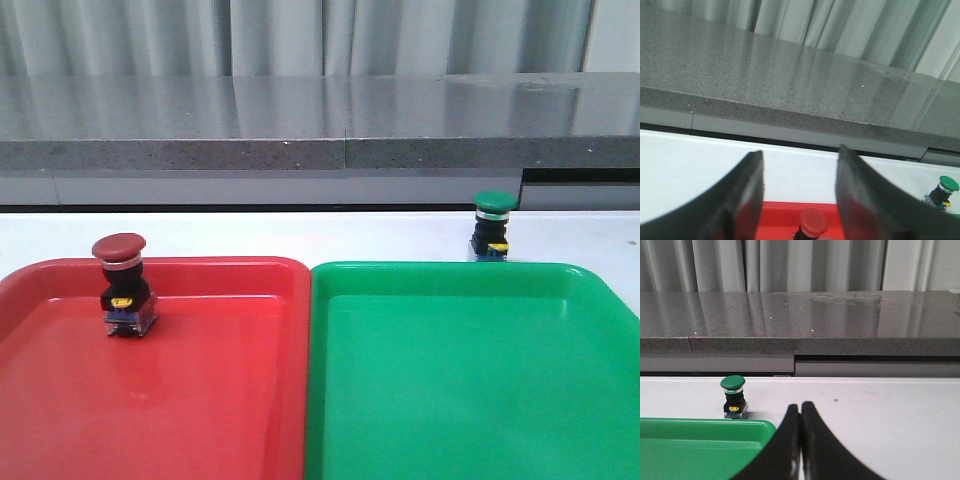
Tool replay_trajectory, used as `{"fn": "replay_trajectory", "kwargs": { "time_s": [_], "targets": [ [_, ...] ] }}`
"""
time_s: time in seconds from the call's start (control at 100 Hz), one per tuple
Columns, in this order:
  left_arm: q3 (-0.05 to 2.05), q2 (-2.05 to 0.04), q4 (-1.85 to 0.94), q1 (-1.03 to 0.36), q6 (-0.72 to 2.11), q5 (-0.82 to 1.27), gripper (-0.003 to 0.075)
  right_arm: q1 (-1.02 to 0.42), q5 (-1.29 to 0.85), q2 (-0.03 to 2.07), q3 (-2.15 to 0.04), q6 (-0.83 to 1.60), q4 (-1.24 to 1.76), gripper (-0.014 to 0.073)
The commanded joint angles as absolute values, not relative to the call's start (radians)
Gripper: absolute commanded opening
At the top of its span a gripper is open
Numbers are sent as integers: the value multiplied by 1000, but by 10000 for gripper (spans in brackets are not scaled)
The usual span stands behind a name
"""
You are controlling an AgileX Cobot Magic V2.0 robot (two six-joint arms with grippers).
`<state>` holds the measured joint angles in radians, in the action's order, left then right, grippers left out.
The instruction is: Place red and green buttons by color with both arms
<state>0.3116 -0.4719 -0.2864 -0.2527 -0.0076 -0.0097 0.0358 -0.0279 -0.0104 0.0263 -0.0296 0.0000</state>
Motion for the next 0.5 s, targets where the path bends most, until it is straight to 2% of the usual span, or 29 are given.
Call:
{"fn": "replay_trajectory", "kwargs": {
  "time_s": [0.0,0.05,0.49],
  "targets": [
    [327,-430,-283,-251,-8,-77,54,40,60,-27,12,-30,-11,-67],
    [325,-414,-283,-251,-8,-73,-18,40,60,-27,12,-30,-11,-67],
    [325,-406,-283,-251,-8,-73,-19,40,60,-27,12,-30,-11,-67]
  ]
}}
